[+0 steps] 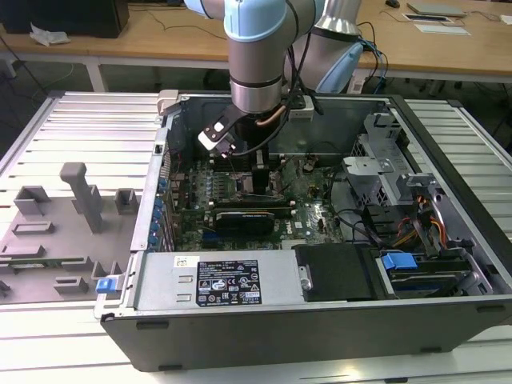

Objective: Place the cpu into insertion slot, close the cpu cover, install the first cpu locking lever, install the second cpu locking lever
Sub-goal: 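Place the cpu into insertion slot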

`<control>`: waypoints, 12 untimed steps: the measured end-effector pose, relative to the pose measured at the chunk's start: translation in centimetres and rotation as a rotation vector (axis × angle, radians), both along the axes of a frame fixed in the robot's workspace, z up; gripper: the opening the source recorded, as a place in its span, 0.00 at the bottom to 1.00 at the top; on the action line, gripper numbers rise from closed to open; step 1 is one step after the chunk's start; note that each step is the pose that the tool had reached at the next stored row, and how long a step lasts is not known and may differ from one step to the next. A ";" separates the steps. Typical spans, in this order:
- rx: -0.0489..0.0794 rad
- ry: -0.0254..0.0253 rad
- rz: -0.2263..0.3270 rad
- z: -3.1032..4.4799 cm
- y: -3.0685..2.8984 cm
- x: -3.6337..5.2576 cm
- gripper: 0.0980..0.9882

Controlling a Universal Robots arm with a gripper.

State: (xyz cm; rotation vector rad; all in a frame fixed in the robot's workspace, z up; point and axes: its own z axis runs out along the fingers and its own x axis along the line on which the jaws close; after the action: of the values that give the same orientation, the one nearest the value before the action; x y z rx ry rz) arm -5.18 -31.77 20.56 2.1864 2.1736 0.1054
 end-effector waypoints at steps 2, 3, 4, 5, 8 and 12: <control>0.000 0.0001 0.000 0.01 0.00 0.00 0.56; 0.000 0.0002 0.000 0.02 0.00 0.00 0.49; 0.000 0.0001 0.000 0.02 0.00 0.00 0.42; 0.000 0.0002 0.000 0.02 0.00 0.00 0.35; 0.000 0.0001 0.000 0.03 0.00 0.00 0.15; 0.000 0.0002 0.000 0.04 0.00 0.00 0.01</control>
State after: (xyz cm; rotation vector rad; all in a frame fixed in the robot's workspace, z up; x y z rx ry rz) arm -5.18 -31.78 20.60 2.1864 2.1736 0.1050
